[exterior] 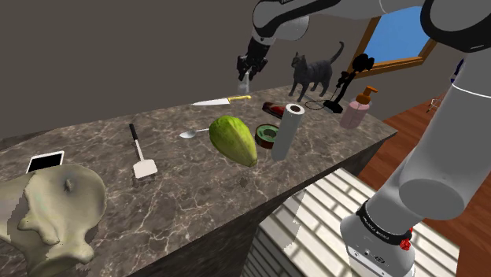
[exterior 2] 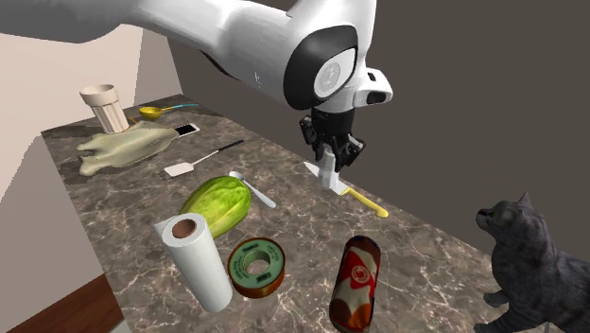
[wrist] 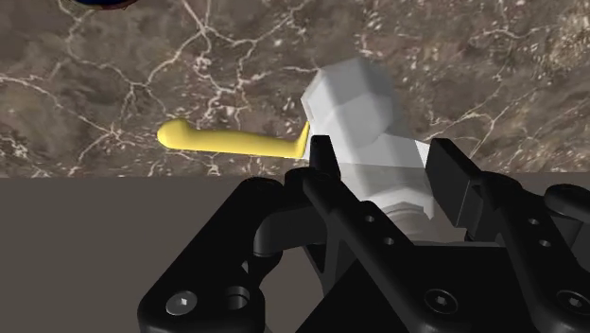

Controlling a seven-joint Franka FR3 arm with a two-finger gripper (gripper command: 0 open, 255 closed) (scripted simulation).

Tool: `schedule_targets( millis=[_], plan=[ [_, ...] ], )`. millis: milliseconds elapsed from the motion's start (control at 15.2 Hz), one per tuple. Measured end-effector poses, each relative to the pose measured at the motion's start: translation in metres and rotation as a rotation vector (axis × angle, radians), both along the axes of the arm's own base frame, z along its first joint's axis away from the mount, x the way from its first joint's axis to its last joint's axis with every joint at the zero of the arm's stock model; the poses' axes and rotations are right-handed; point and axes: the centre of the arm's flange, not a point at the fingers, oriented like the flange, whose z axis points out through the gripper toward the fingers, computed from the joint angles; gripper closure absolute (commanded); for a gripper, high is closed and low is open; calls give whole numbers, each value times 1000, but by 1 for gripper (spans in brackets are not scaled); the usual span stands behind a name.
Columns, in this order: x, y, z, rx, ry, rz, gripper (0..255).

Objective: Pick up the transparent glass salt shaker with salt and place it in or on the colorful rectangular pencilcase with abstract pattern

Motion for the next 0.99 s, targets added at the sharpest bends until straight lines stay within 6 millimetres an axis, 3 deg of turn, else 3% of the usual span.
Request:
schedule_targets(
  millis=[132,264,990],
  plan=[
    [0,2,9,0,0,0,255],
    [-9,-9,11,0,0,0,255],
    [-108,-111,25,0,0,-1,255]
  ],
)
